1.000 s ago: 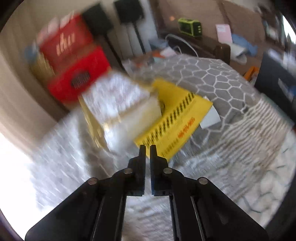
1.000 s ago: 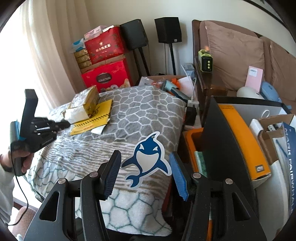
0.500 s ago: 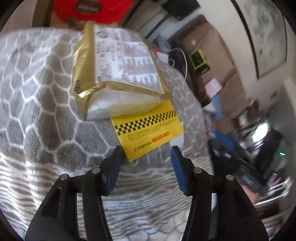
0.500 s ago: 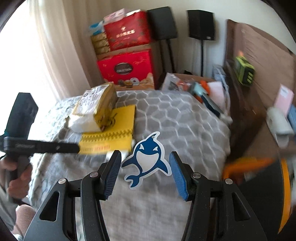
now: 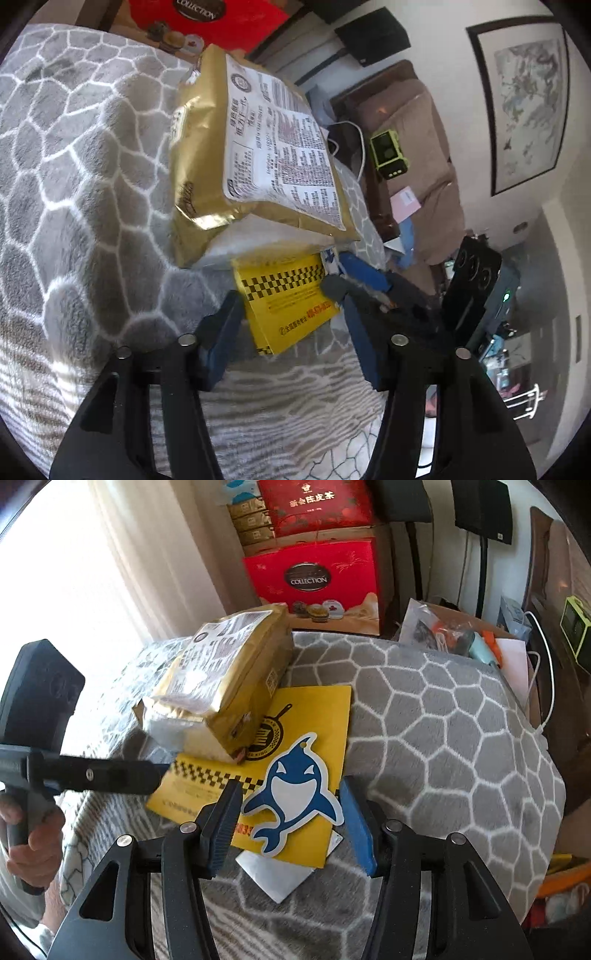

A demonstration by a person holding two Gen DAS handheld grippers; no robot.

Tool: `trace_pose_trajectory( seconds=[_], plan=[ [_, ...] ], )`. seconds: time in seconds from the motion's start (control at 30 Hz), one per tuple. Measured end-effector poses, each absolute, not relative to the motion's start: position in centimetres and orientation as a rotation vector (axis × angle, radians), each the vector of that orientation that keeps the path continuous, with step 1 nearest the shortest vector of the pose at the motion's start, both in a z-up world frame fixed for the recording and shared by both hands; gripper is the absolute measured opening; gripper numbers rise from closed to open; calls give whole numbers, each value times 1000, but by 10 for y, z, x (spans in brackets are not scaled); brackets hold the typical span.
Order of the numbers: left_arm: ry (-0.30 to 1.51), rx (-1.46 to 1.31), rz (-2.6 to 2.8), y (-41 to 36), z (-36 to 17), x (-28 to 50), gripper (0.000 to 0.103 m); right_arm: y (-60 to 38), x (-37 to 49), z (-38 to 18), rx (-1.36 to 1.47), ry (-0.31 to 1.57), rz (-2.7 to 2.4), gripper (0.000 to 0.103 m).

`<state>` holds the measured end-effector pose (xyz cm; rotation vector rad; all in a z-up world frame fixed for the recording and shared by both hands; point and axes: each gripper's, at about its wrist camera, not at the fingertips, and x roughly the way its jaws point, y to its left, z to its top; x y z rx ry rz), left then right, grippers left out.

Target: Organize objects

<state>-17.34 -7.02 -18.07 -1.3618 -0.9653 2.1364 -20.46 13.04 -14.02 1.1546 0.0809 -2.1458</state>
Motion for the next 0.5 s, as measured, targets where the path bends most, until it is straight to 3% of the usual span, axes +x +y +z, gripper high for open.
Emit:
trace_pose_trajectory(
  seconds=[0.4,0.43,0.47,0.5],
  plan=[
    [-966,-1395,2094,-65,-176,-158,59,115,-159,-134,1144,35,-2034,55],
    [-972,-1393,2093,-66,-176,-155,57,116,-154,-133,1140,37,-2030,55],
    [-965,-1397,2104,-65,-176,-152,49,116,-148,-133,1136,43,-2031,55],
    [-949,-1411,2121,-66,-177,-147,32,116,-141,-132,1133,53,-2035,55]
  ],
)
